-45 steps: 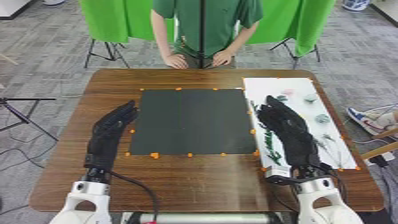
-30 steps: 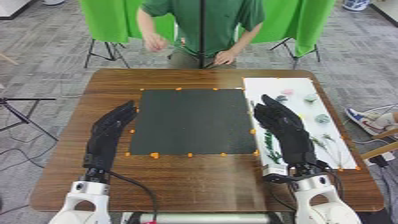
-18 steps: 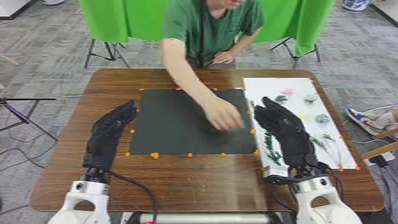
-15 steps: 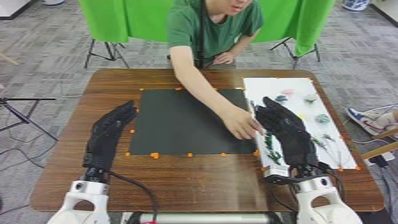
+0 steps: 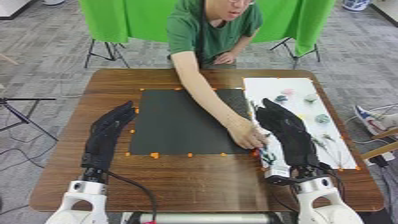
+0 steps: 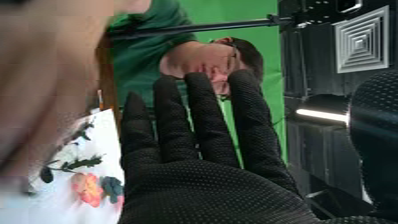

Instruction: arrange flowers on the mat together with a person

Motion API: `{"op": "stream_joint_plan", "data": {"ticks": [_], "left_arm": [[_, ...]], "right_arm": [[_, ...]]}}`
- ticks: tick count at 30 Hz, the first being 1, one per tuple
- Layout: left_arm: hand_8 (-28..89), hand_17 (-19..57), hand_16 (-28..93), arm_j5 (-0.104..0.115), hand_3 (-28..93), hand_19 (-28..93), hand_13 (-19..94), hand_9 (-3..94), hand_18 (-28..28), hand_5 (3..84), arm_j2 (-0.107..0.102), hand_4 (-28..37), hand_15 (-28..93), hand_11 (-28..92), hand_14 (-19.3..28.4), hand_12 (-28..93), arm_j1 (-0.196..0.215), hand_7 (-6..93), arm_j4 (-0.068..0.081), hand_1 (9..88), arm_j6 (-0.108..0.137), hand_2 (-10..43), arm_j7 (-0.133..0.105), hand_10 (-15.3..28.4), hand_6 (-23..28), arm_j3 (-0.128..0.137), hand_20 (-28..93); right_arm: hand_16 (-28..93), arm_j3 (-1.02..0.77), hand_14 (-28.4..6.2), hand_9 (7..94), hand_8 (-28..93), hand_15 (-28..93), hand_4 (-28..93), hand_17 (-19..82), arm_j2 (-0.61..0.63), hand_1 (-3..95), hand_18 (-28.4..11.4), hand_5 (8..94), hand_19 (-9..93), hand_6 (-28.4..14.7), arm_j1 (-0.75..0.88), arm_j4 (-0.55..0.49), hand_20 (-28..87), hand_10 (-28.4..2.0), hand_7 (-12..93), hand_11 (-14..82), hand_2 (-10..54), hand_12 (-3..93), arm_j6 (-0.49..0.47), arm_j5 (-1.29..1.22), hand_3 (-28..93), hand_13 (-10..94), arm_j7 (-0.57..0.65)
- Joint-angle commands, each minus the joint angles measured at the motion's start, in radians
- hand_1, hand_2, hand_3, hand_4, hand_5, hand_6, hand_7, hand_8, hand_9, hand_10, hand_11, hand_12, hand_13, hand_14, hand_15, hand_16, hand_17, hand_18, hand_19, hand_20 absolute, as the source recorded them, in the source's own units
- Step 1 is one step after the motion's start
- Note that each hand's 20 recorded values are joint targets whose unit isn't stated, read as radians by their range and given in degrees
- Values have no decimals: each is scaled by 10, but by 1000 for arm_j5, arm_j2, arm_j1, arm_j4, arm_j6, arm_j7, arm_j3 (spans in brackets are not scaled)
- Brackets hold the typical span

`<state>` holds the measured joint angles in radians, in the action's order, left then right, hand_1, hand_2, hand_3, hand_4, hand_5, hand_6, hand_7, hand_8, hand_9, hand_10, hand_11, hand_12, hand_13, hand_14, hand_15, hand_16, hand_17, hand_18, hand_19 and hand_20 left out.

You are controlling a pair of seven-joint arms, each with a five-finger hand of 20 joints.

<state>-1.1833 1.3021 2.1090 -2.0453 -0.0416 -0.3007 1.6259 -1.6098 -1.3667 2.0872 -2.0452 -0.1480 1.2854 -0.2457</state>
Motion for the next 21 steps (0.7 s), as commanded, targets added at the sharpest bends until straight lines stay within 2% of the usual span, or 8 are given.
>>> {"op": "stream_joint_plan", "data": {"ticks": [1, 3, 7, 8, 12, 16, 21], "left_arm": [[-50, 26, 51, 8, 642, 40, 305, 415, 121, 439, 15, -175, 79, 106, 155, 153, 4, 109, 12, 260, -5, -95, -3, 117, 30, -3, 183], [-49, 26, 51, 3, 641, 40, 305, 415, 121, 439, 15, -174, 79, 106, 155, 152, 10, 110, 10, 260, -6, -95, -3, 117, 30, 1, 183], [-50, 26, 51, 14, 641, 40, 305, 416, 121, 440, 18, -174, 79, 107, 155, 152, 31, 110, 3, 260, 6, -95, -8, 117, 30, 7, 183], [-50, 26, 51, 15, 641, 40, 305, 415, 121, 440, 16, -174, 79, 107, 155, 153, 24, 110, 6, 260, 2, -95, -3, 117, 30, 5, 183], [-50, 26, 51, 12, 642, 40, 305, 415, 121, 440, 5, -174, 79, 107, 155, 153, 19, 110, 5, 260, -1, -95, -8, 118, 30, 4, 182], [-50, 26, 51, 17, 642, 40, 305, 415, 121, 440, 9, -174, 79, 107, 154, 153, 37, 110, -4, 259, 11, -95, -2, 118, 30, 17, 183], [-50, 26, 51, 14, 642, 40, 306, 415, 121, 439, 11, -174, 79, 107, 154, 153, 36, 110, -3, 259, 4, -95, 8, 118, 29, 19, 183]], "right_arm": [[164, 14, -137, 431, -87, 99, -171, 165, -9, 132, -143, 421, 67, -23, 3, -1, 255, -151, 110, 48, -35, 123, -10, 7, 794, 330, -6], [163, 18, -137, 431, -87, 99, -171, 165, -10, 133, -143, 421, 67, -23, 2, -2, 256, -151, 110, 48, -35, 123, -11, 12, 794, 330, -8], [162, 22, -136, 431, -86, 100, -172, 164, -10, 133, -144, 421, 67, -23, -1, -1, 257, -152, 111, 48, -36, 123, -12, 15, 794, 329, -10], [162, 19, -136, 431, -87, 100, -172, 164, -13, 133, -144, 421, 67, -23, 5, -4, 257, -152, 110, 48, -36, 123, -5, 15, 793, 329, -11], [162, 17, -136, 431, -86, 101, -172, 164, -9, 133, -144, 420, 68, -23, 9, -5, 258, -151, 109, 48, -36, 125, 9, 10, 794, 329, -4], [162, 20, -135, 431, -86, 101, -174, 164, -7, 135, -144, 420, 68, -23, 6, -3, 258, -151, 109, 48, -39, 126, 6, 12, 792, 329, -6], [162, 21, -131, 428, -86, 101, -180, 166, -19, 133, -141, 416, 68, -23, 6, -2, 258, -151, 109, 47, -47, 127, 23, 17, 787, 328, -14]]}}
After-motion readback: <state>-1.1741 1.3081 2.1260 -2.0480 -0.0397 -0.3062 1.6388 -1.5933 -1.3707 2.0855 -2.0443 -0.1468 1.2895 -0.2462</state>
